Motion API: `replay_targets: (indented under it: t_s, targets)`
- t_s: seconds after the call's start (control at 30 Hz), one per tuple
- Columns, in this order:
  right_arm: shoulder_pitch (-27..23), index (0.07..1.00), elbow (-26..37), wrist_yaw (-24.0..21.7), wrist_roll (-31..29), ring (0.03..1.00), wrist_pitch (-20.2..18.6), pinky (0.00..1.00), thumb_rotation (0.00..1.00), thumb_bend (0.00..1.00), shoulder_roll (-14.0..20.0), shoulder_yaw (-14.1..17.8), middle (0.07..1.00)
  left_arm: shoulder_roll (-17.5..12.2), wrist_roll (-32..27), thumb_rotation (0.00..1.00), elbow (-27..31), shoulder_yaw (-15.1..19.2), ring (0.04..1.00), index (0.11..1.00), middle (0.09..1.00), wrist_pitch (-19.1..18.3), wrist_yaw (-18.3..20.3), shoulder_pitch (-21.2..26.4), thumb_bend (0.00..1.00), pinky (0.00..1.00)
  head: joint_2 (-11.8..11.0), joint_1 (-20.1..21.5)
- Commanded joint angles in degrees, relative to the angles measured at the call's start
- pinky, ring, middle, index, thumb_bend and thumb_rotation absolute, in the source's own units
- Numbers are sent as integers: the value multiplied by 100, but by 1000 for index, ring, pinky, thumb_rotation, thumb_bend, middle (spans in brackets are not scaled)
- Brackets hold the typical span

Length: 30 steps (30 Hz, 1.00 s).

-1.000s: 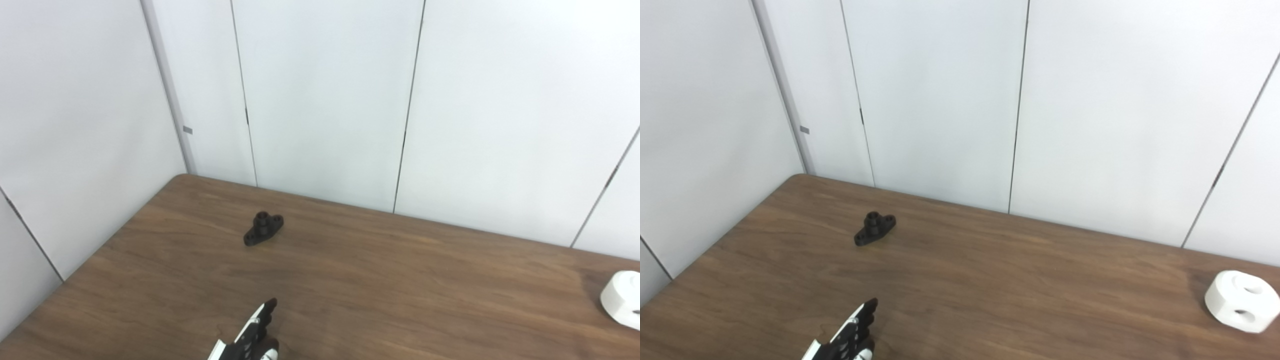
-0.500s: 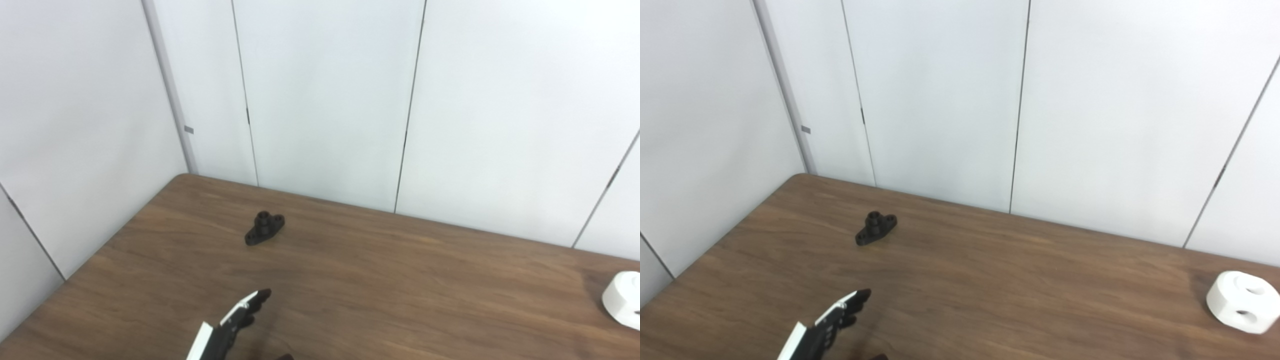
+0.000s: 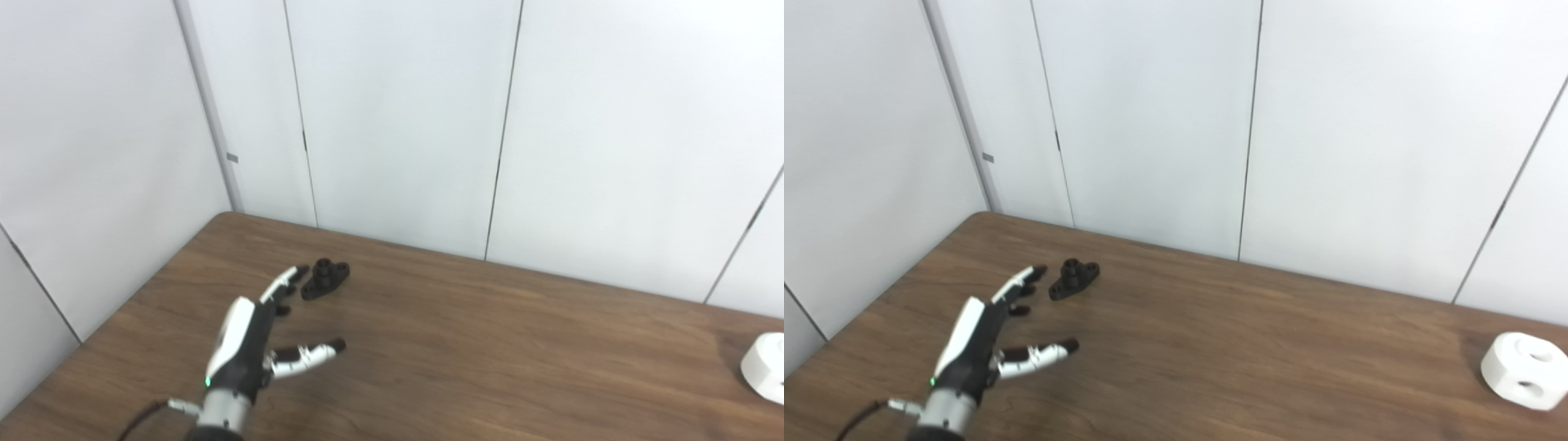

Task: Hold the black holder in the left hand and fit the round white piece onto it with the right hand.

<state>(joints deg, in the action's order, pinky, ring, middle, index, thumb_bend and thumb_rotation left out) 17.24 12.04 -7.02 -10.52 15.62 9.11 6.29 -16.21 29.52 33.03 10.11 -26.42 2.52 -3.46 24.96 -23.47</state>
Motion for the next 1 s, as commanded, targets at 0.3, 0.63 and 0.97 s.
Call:
replay_targets:
  t_s: [0.3,0.63,0.97]
  targets:
    - [119,1000,-256,34,-8,977,0,1000,1000,582,-96,-38,931,-575,417,303,-1152,302,974,894,946,89,-183,1035,896,942,50,92]
    - [148,1000,-214,60,37,990,40,1000,1000,592,-126,-56,944,-1267,963,400,-2426,-224,979,865,942,286,-381,1620,933,1000,91,172]
    - [204,1000,-132,92,129,998,41,1000,1000,616,-152,-61,936,-1429,1321,397,-3496,-764,1000,819,949,350,-663,2116,943,1000,135,207]
